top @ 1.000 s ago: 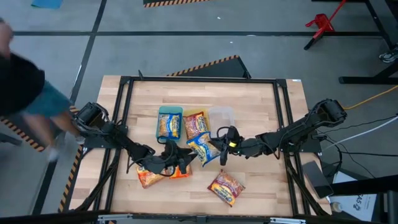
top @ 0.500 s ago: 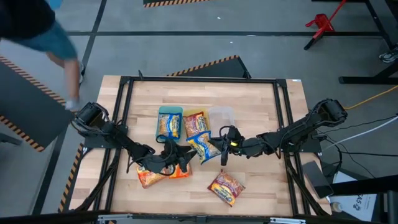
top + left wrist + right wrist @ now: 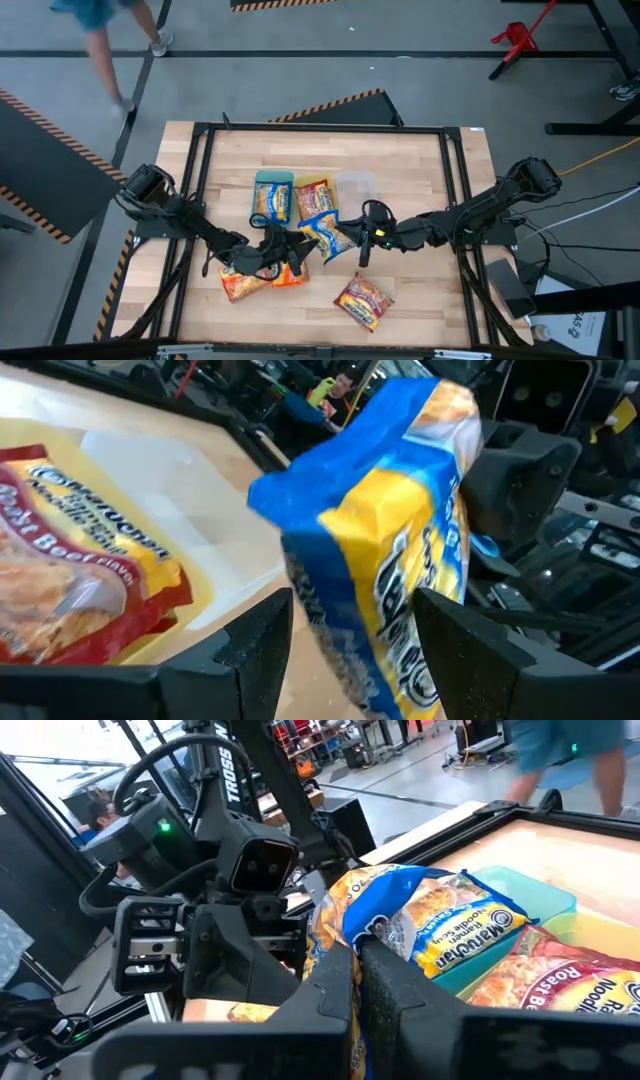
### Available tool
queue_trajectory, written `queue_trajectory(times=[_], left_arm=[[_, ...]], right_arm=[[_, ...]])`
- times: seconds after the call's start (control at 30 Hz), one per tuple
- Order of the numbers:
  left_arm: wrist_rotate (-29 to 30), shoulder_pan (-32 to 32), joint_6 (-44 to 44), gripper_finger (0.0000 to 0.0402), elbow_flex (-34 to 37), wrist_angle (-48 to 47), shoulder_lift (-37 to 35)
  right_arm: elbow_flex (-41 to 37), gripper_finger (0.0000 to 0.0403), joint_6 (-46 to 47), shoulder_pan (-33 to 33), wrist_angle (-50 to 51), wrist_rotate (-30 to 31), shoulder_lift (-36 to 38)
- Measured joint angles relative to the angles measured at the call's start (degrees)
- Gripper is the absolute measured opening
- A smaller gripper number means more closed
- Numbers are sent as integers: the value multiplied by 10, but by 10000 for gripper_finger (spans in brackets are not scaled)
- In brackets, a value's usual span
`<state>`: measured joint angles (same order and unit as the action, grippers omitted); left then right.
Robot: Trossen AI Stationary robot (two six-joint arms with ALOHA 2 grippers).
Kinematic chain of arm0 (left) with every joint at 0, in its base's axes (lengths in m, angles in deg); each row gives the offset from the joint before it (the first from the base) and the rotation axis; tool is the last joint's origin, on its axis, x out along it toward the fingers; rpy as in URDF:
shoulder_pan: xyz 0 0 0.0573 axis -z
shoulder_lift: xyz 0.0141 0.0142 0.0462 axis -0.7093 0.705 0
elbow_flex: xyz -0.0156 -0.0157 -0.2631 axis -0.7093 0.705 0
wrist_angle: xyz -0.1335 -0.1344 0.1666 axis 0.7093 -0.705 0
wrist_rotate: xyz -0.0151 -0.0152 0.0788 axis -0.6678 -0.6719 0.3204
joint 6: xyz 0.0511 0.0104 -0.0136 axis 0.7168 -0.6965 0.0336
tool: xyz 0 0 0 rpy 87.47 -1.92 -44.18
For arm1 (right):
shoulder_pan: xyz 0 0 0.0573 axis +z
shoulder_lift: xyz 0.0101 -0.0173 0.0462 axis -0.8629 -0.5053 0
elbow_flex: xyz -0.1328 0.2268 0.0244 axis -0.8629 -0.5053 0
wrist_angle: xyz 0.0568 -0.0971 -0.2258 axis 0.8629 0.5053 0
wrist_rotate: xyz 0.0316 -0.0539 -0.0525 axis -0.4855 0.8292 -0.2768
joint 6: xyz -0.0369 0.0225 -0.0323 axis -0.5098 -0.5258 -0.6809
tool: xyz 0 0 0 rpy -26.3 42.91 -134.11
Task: Sort Maruchan noodles
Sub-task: Put the blue bag into the green bin
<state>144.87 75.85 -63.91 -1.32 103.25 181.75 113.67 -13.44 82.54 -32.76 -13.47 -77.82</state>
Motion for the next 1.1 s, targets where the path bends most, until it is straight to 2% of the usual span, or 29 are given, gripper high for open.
queue_trajectory(times=[0.37, 0.67, 0.8, 0.93, 1.1], left_arm=[[-43, -19, 45, 200, 1, 44, 0], [-46, -19, 48, 131, 1, 46, 0], [-36, -16, 48, 118, 1, 48, 0], [-18, -16, 50, 115, 1, 50, -6], [9, -17, 91, 114, 2, 16, -64]], right_arm=[[0, 0, 0, 0, -4, 9, 1], [-1, 15, -20, -1, 23, 7, 1], [-1, 50, -45, -1, 36, 7, 1], [0, 109, -72, -1, 43, 14, 1], [0, 178, -113, 0, 50, 26, 22]])
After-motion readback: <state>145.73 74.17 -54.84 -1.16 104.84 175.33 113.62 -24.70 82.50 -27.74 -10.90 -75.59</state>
